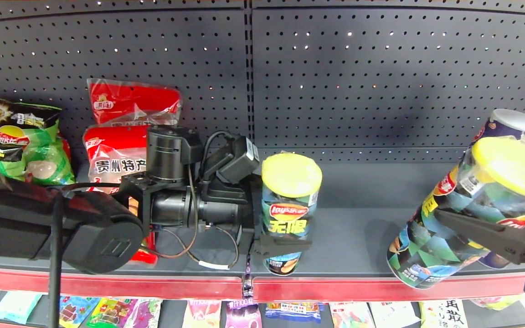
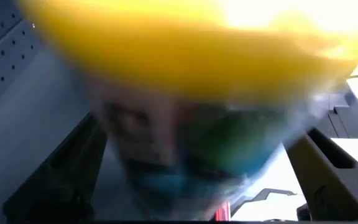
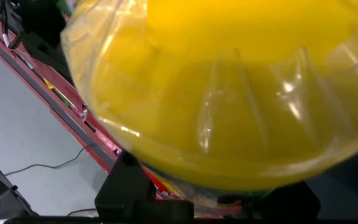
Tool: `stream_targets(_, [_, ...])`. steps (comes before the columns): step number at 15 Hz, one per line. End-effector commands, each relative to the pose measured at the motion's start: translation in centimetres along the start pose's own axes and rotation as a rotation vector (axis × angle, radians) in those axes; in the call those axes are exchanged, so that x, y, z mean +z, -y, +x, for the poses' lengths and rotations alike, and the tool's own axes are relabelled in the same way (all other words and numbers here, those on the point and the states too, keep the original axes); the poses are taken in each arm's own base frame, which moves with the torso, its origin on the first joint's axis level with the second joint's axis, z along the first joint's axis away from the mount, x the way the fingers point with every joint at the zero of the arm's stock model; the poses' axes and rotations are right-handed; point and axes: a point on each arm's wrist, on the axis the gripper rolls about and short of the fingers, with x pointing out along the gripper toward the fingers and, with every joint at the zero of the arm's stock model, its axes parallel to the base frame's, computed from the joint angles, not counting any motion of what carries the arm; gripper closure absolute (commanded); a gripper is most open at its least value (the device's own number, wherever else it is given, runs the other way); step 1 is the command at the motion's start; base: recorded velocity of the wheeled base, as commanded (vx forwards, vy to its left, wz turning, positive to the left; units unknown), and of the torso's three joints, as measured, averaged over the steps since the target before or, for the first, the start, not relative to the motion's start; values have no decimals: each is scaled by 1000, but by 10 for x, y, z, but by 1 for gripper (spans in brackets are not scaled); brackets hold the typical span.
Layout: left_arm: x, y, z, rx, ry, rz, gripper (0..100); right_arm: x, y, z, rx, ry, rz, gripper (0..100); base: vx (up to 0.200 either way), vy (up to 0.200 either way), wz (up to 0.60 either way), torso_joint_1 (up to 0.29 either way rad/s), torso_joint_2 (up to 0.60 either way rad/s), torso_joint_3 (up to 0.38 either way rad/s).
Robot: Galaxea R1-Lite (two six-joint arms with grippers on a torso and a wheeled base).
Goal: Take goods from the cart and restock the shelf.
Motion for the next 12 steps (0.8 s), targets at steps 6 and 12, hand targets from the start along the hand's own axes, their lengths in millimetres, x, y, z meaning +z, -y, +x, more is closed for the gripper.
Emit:
stream_targets(6, [-4,-3,-7,44,12,17,0,2,2,6,-4,-16,10,100,0,0,0,0,0,0])
stream_targets(12, [-11,-5,-14,63,2,3,0,12,10,24,-26,-26,15,100,0,0,0,0,0,0])
